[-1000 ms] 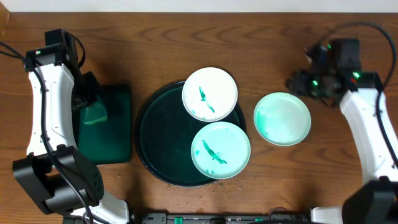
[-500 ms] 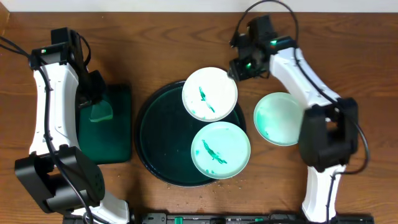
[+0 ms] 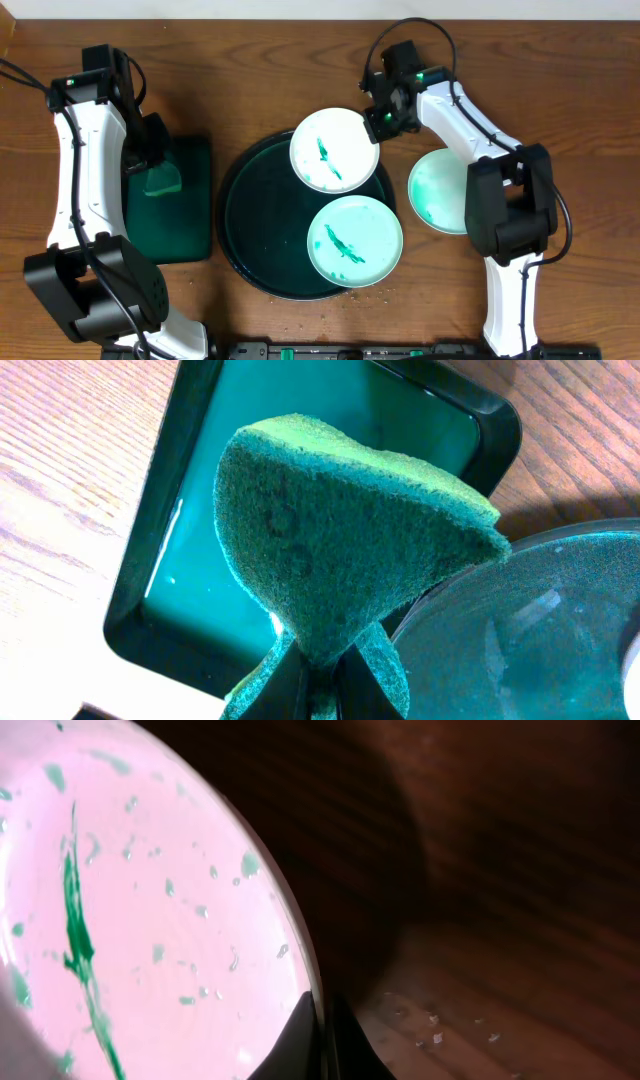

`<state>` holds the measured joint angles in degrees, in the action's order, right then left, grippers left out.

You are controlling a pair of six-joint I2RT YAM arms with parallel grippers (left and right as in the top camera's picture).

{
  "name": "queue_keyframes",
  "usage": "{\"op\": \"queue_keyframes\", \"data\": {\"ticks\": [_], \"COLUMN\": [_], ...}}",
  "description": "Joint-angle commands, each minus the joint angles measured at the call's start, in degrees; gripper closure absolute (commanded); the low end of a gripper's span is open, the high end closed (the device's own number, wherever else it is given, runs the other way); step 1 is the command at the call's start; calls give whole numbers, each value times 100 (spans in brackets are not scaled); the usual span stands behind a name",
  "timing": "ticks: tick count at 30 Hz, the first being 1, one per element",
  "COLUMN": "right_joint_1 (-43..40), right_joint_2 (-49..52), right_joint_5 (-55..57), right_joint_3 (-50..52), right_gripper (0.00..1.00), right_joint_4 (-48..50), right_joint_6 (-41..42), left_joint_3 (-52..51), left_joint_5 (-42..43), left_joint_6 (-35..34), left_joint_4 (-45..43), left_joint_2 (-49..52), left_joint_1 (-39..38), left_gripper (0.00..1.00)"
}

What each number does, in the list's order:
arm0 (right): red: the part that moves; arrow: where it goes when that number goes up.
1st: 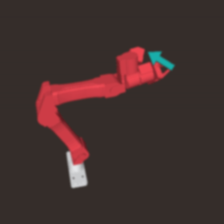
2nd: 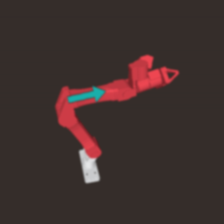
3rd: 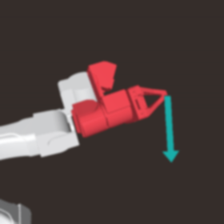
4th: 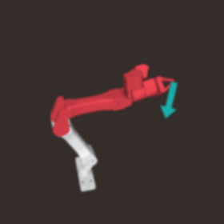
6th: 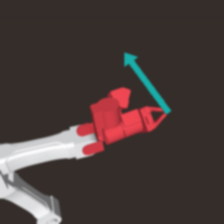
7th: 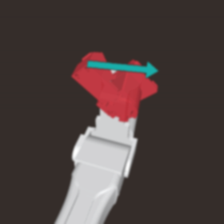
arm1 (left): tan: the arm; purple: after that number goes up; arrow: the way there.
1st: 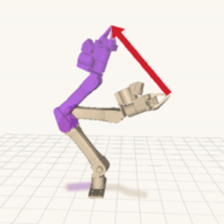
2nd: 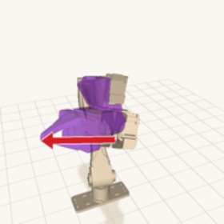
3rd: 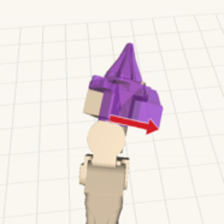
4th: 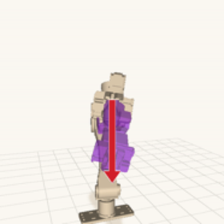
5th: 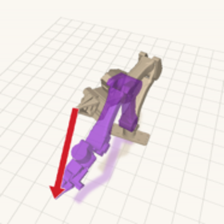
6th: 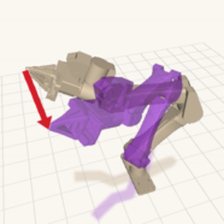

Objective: Clean dirty plates on tray and stack at the side
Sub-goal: 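Move the right gripper back to grip the next plate's rim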

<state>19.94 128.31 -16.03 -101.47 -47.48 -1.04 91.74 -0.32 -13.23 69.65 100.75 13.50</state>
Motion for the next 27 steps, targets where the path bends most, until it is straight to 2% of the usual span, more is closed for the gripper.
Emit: {"op": "queue_keyframes", "data": {"ticks": [1, 6, 14, 22, 27], "right_joint_1": [275, 940, 1725, 1644, 1506], "right_joint_2": [-330, -590, 28, 651, 866], "right_joint_5": [-190, -306, 33, 101, 96], "right_joint_3": [-210, -195, -61, -61, -61], "right_gripper": [99, 99, 99, 99, 99], "right_joint_4": [-122, -227, -111, -70, -92], "right_joint_6": [378, 1185, 1626, 2212, 2566], "left_joint_3": [129, 129, 127, 101, -197], "left_joint_5": [13, 15, 37, 280, 291], "left_joint_6": [96, 94, 92, -2, -367], "left_joint_4": [13, 15, 15, -7, -155], "left_joint_2": [-57, -57, -57, -57, -55], "left_joint_1": [2, -11, -378, -1119, -1631], "left_gripper": [93, 93, 93, 93, 93]}}
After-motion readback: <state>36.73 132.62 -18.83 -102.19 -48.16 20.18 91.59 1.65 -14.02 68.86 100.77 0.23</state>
